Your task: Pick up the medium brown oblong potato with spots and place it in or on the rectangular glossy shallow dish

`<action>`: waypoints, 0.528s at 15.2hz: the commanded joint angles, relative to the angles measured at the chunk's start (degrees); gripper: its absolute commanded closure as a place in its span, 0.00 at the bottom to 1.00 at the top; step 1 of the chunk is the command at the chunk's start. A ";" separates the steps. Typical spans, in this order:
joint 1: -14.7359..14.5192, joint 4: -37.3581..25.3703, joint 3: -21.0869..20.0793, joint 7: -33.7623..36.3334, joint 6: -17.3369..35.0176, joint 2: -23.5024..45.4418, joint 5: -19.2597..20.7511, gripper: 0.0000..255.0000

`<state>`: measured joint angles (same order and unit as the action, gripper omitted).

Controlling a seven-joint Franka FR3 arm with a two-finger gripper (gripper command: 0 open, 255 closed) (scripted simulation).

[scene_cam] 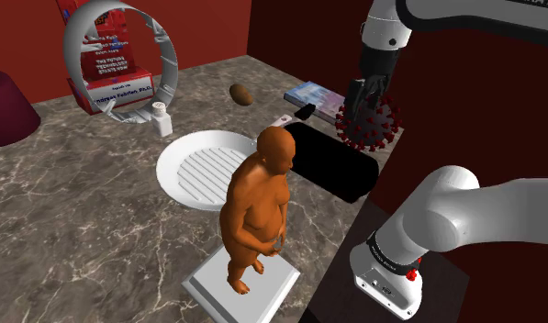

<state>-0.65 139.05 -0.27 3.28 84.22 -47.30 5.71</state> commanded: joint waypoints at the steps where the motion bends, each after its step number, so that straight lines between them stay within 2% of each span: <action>1: 0.00 0.00 0.00 0.00 0.00 0.00 0.00 0.00; 8: -0.58 -4.55 0.63 -0.90 11.47 14.03 0.27 0.00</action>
<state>-1.05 135.66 0.46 2.33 94.13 -35.64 6.10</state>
